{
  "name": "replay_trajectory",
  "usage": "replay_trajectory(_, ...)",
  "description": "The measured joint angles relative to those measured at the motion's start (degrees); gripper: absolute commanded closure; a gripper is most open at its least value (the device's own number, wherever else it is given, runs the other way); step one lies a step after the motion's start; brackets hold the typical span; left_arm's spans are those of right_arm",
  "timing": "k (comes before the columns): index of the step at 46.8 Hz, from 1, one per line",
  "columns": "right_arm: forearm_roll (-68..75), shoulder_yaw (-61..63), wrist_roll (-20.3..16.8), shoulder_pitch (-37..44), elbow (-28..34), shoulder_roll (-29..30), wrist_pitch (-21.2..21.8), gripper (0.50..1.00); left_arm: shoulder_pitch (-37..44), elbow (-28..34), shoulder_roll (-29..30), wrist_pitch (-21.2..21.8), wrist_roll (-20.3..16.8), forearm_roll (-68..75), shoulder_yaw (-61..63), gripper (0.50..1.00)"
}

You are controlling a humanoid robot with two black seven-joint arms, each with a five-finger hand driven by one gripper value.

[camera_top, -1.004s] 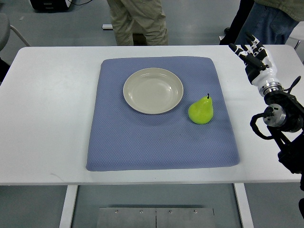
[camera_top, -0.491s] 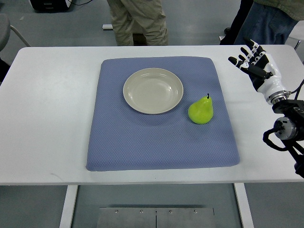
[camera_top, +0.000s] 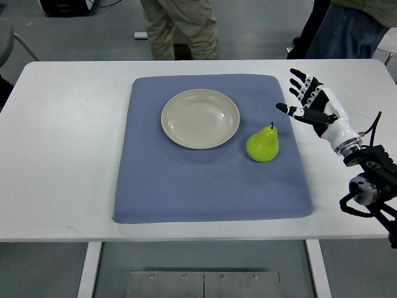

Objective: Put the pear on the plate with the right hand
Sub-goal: 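Move the right hand toward the green pear, fingers open, then close the right hand's fingers around the green pear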

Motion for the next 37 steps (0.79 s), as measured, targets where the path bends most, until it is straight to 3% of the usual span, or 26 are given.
replay_trajectory(8,-0.81,-3.15,1.94,-0.68,1.13,-0.26,-0.04,0.5,0.0,0.0,0.0,0.0,0.0,0.0,0.0,0.5)
replay_trajectory(28,-5.39,-7.68,2.05,-1.14,0.89,0.25,-1.07,0.5,0.0,0.0,0.0,0.0,0.0,0.0,0.0,0.5)
replay_trajectory(37,-6.81,-10.44,2.05,-1.06,0.86,0.45,-3.43,0.5,0.0,0.0,0.0,0.0,0.0,0.0,0.0,0.5)
